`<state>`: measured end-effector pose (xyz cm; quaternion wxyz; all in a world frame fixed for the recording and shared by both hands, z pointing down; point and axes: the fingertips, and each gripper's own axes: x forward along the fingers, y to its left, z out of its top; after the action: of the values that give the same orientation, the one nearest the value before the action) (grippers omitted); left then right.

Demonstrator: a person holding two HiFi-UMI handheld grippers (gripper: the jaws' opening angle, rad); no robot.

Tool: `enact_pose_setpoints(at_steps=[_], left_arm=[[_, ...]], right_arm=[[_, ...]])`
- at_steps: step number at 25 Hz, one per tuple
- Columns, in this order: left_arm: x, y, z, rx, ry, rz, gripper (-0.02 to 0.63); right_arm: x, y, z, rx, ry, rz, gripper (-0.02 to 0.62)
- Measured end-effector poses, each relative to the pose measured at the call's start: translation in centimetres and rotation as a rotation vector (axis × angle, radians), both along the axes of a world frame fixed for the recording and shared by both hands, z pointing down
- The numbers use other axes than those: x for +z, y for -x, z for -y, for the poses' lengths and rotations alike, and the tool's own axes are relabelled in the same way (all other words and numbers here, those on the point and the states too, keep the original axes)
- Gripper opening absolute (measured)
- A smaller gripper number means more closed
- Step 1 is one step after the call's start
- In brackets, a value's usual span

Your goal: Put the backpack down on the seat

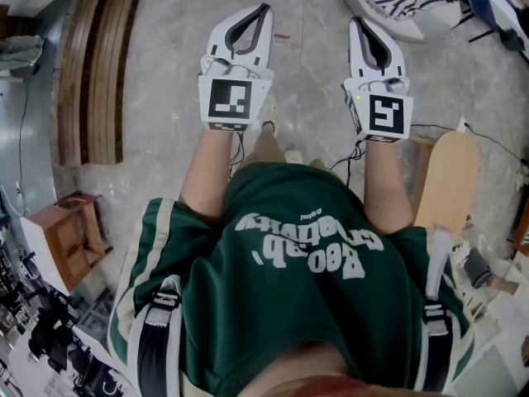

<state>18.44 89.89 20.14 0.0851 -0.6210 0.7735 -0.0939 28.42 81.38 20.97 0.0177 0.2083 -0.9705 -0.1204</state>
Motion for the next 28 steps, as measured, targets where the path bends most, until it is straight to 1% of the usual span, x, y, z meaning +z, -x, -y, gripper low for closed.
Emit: enact_pose_setpoints(at_steps=[6, 10, 13, 15, 20, 25, 28], left_arm=[[-0.5, 9.0, 6.0, 0.051, 0.013, -0.005, 0.018], [-1.7, 14.2, 8.7, 0.069, 0.003, -0.012, 0.018], [-2.3, 17.4, 10.0, 0.085, -0.023, -0.042, 0.018], [-2.6, 18.7, 11.3, 0.099, -0.034, -0.055, 0.018], [-2.3, 21.4, 14.3, 0.103, -0.005, -0.040, 0.018], [-1.7, 23.0, 18.3, 0.100, 0.007, -0.040, 0.018], [-1.3, 23.8, 21.0, 0.109, 0.007, -0.051, 0.018]], right_arm=[[-0.8, 9.2, 5.4, 0.010, 0.006, -0.010, 0.034], [-1.9, 14.0, 8.0, 0.033, 0.003, -0.005, 0.034], [-2.5, 16.9, 9.5, 0.052, -0.008, 0.010, 0.034], [-2.7, 18.3, 10.8, 0.065, -0.003, 0.020, 0.034], [-2.3, 20.6, 13.6, 0.080, 0.012, 0.011, 0.034], [-1.8, 21.8, 17.6, 0.086, 0.026, 0.009, 0.034], [-1.3, 23.0, 20.2, 0.071, 0.033, 0.006, 0.034]])
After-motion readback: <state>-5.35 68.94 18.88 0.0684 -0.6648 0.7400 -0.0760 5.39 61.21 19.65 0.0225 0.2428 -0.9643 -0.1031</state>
